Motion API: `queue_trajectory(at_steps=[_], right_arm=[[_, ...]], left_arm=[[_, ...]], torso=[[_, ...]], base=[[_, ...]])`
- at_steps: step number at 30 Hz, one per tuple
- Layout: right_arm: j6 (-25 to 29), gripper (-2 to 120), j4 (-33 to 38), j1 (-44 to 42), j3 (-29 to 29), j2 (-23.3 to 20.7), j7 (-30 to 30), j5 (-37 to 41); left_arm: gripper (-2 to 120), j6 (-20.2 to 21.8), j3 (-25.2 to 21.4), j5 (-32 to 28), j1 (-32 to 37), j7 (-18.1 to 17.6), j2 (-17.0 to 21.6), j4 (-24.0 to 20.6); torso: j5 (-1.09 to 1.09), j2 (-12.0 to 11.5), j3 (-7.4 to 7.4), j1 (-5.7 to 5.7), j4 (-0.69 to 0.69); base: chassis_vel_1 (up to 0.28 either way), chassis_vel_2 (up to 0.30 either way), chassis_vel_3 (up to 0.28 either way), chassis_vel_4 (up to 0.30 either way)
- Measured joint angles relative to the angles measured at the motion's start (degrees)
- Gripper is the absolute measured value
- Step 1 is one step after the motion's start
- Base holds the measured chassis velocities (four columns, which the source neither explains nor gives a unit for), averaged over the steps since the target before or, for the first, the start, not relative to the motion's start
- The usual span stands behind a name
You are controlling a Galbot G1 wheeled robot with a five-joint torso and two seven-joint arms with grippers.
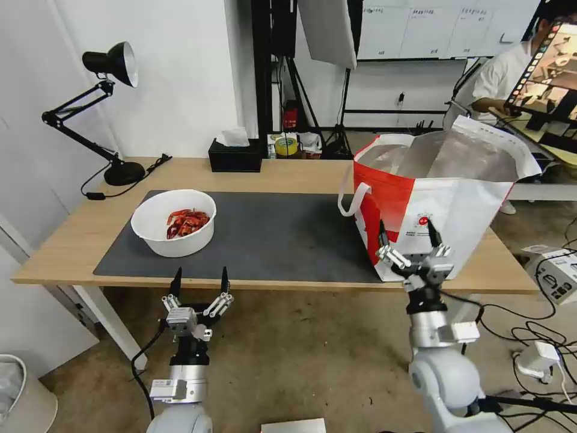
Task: Pick up the trash from the table and place it into the takeout bag.
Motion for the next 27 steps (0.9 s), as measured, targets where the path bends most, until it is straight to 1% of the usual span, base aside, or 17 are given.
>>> queue_trajectory(at_steps=[4,12,22,27], right_arm=[[1.81,100,-0.94,-1.06,-0.45,1.73,0.05,-1.4],[4.22,100,-2.04,-3.41,-0.11,2.88,0.13,-2.56],[7.38,100,-3.73,-6.28,0.43,3.7,0.1,-3.1],[7.58,100,-3.91,-6.13,0.54,3.46,0.09,-3.09]], left_arm=[[100,0.0,-0.08,-0.27,-0.04,0.0,0.26,0.03],[100,0.0,0.0,-0.37,-0.13,0.0,0.34,0.22],[100,0.0,-0.03,-0.4,-0.12,0.0,0.41,0.22],[100,-0.01,-0.04,-0.4,-0.17,0.0,0.14,0.24]], torso=[[0.0,0.0,0.0,0.0,0.0],[0.0,0.0,0.0,0.0,0.0],[0.0,0.0,0.0,0.0,0.0],[0.0,0.0,0.0,0.0,0.0]], base=[[0.0,0.0,0.0,0.0],[0.0,0.0,0.0,0.0],[0.0,0.0,0.0,0.0],[0.0,0.0,0.0,0.0]])
